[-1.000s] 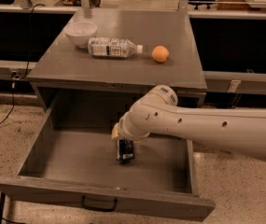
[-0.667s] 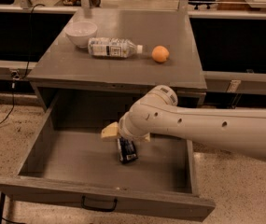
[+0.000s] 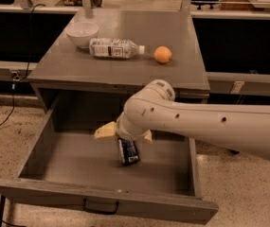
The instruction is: Place rxbar blueberry into top drawer
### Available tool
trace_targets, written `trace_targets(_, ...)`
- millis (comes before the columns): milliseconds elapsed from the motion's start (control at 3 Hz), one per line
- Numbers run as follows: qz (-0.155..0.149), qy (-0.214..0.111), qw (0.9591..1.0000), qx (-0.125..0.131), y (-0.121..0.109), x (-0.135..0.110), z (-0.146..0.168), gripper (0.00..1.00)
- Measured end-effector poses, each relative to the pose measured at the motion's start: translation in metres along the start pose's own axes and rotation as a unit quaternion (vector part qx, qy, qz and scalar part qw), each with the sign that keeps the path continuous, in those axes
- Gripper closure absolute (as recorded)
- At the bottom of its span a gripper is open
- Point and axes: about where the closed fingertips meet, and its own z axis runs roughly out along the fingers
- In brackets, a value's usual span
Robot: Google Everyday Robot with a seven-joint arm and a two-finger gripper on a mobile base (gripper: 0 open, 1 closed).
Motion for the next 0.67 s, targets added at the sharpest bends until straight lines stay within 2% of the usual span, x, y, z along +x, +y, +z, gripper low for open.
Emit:
trace_targets(333,-0.019,-0.028,0.9993,-0.015,-0.0165,-0.0130,-0.0243,0.00)
trace_targets(667,-0.019,-0.028,0.9993,-0.015,-0.0165,-0.0130,-0.0243,0.00)
